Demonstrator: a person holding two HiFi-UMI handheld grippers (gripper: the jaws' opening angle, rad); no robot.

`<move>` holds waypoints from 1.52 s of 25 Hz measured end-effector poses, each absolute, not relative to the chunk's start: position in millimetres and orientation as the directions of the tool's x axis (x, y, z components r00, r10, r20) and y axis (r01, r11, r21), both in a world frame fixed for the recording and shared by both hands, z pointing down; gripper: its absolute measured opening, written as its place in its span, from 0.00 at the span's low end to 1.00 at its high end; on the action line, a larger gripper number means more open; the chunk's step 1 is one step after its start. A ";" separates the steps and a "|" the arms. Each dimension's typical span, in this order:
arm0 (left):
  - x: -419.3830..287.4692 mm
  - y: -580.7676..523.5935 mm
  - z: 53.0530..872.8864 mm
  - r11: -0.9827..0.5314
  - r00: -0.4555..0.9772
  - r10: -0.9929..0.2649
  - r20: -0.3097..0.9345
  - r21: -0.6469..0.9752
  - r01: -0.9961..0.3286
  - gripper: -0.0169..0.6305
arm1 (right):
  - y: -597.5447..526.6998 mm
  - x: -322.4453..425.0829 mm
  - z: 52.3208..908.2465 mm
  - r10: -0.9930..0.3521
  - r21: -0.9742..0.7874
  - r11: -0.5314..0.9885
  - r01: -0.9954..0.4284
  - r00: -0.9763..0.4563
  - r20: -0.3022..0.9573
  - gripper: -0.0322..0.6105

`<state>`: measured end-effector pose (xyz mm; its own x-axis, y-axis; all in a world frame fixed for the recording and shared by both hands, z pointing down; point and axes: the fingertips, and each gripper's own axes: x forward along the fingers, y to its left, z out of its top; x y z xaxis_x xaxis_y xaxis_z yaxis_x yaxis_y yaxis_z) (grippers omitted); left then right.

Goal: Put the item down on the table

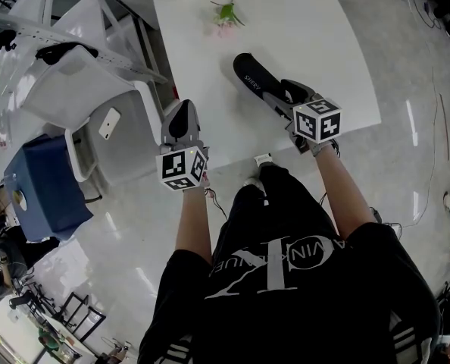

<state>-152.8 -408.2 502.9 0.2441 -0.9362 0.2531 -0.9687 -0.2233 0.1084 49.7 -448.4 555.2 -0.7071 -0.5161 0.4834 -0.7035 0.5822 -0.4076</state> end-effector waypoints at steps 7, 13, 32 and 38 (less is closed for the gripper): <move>-154.9 -402.7 500.7 -0.224 0.245 -0.937 0.249 0.112 -0.968 0.05 | -447.4 56.2 551.9 -0.535 -0.393 0.571 -0.721 -0.690 0.488 0.44; -157.7 -399.1 498.1 -0.225 0.246 -0.938 0.243 0.112 -0.968 0.04 | -447.9 59.7 546.8 -0.556 -0.386 0.562 -0.731 -0.680 0.478 0.44; -155.1 -384.4 469.7 -0.248 0.261 -0.948 0.182 0.091 -0.965 0.04 | -437.2 76.5 500.1 -0.677 -0.284 0.560 -0.778 -0.627 0.385 0.15; -155.7 -382.7 454.5 -0.252 0.261 -0.953 0.150 0.080 -0.964 0.05 | -436.0 78.4 477.9 -0.709 -0.257 0.566 -0.783 -0.622 0.333 0.11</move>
